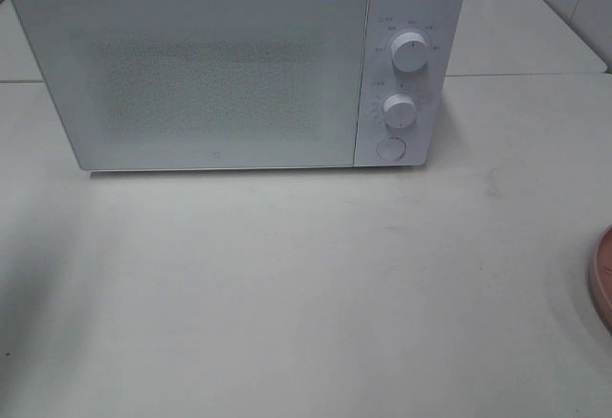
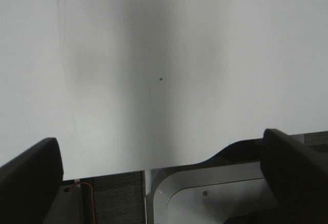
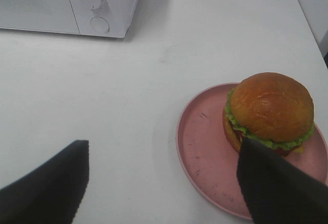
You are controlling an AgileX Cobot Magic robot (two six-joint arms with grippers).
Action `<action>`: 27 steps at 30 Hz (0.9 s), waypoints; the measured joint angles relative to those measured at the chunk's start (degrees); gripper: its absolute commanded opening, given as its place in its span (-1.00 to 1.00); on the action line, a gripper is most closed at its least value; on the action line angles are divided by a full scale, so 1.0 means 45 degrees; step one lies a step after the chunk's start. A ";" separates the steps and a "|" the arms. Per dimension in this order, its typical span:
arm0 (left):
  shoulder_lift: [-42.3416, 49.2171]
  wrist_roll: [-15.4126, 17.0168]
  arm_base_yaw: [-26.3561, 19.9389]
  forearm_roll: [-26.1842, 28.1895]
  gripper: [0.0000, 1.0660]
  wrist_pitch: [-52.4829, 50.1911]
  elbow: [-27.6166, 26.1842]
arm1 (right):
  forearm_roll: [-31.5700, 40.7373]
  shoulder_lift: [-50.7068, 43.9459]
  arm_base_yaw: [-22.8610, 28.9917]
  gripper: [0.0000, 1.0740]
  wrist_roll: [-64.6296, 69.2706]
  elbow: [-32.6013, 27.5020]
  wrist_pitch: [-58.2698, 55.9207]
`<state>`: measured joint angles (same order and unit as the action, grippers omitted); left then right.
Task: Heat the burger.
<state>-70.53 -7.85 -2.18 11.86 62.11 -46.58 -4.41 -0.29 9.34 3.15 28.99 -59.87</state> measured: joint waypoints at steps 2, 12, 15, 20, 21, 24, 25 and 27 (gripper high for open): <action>0.0382 0.0000 0.0000 0.0000 0.89 0.0025 0.0280 | 0.0000 0.0000 0.0000 0.42 0.0000 0.0000 0.0000; 0.4533 0.0013 0.0000 -0.0280 0.89 -0.0064 0.2432 | 0.0000 0.0000 0.0000 0.42 0.0000 0.0000 0.0000; 0.5882 0.0025 0.0000 -0.0331 0.89 -0.0369 0.2916 | 0.0000 0.0000 0.0000 0.42 0.0000 0.0000 0.0000; 0.8302 0.0497 0.0000 -0.0662 0.89 -0.0738 0.3629 | 0.0000 0.0000 0.0000 0.42 0.0000 0.0000 0.0000; 0.9129 0.0802 0.0000 -0.0891 0.89 -0.0853 0.3680 | 0.0000 0.0000 0.0000 0.42 0.0000 0.0000 0.0000; 0.9575 0.0929 0.0000 -0.1006 0.89 -0.0866 0.3680 | 0.0000 0.0000 0.0000 0.42 0.0000 0.0000 0.0000; 1.0390 0.1044 0.0000 -0.1120 0.89 -0.0879 0.3692 | 0.0000 0.0000 0.0000 0.42 0.0000 0.0000 0.0000; 1.0759 0.1044 0.0000 -0.1146 0.89 -0.0879 0.3743 | 0.0000 0.0000 0.0000 0.42 0.0000 0.0000 0.0000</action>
<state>-22.12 -3.15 -2.18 6.70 58.16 -29.74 -4.41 -0.29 9.34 3.15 28.99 -59.87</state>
